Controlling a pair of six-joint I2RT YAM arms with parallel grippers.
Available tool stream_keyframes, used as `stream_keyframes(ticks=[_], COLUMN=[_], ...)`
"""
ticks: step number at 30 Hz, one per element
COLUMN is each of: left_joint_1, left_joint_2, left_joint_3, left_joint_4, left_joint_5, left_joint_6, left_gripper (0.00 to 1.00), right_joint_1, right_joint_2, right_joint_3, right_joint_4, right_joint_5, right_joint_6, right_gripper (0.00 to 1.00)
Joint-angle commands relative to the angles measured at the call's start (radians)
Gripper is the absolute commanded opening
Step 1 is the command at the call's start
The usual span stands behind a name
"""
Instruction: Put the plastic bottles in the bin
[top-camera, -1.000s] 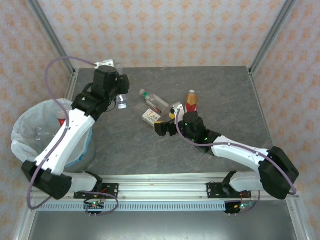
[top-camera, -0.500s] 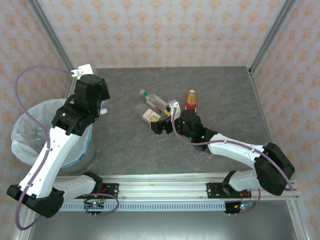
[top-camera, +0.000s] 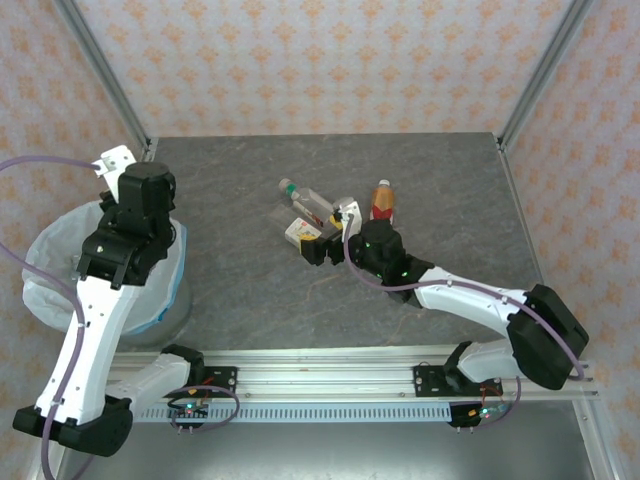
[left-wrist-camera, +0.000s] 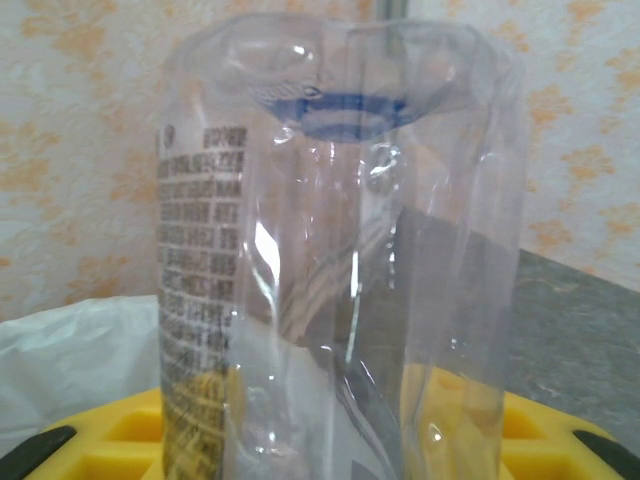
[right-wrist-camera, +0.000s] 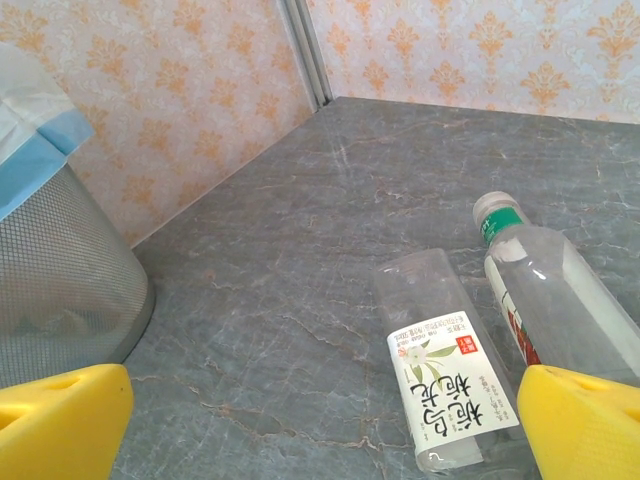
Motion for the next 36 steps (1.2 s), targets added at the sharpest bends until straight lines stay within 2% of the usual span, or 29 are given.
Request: stream_keyframes(ticks=[1, 5, 13, 16, 19, 21, 23, 25, 28, 31, 36], left_joint_1=[0.046, 0.136, 0.341, 0.42, 0.517, 0.57, 0.608, 0.623, 0.624, 0.624, 0.623], left_joint_2=[-0.02, -0.029, -0.043, -0.026, -0.025, -0.038, -0.04, -0.03, -0.011, -0.009, -0.015], left_joint_3=[0.015, -0.002, -0.051, -0.062, -0.077, -0.108, -0.12, -0.11, -0.073, -0.049, -0.038], left_joint_4=[-0.094, -0.121, -0.085, -0.118, -0.148, -0.142, -0.143, -0.158, -0.185, -0.185, -0.176], left_joint_5=[-0.062, -0.139, -0.055, -0.114, -0.081, -0.057, -0.018, 0.012, 0.042, 0.124, 0.349], left_joint_6=[-0.029, -0.01, -0.015, -0.035, -0.058, -0.07, -0.077, -0.087, -0.106, -0.113, -0.124], left_gripper=[0.43, 0.43, 0.45, 0.48, 0.54, 0.68, 0.77, 0.89, 0.99, 1.0, 1.0], right_joint_1=[0.006, 0.006, 0.006, 0.006, 0.006, 0.006, 0.006, 0.006, 0.006, 0.006, 0.006], right_joint_2=[0.019, 0.026, 0.036, 0.039, 0.04, 0.041, 0.042, 0.043, 0.043, 0.046, 0.041], right_joint_3=[0.022, 0.028, 0.036, 0.036, 0.033, 0.031, 0.029, 0.03, 0.031, 0.032, 0.03], right_joint_4=[0.043, 0.046, 0.051, 0.056, 0.058, 0.058, 0.058, 0.059, 0.059, 0.059, 0.058], right_joint_5=[0.009, 0.0, -0.018, -0.019, -0.024, -0.024, -0.024, -0.025, -0.022, -0.018, 0.007], right_joint_6=[-0.019, -0.019, -0.03, -0.035, -0.041, -0.046, -0.048, -0.048, -0.045, -0.039, -0.019], right_gripper=[0.99, 0.99, 0.99, 0.99, 0.99, 0.99, 0.99, 0.99, 0.99, 0.99, 0.99])
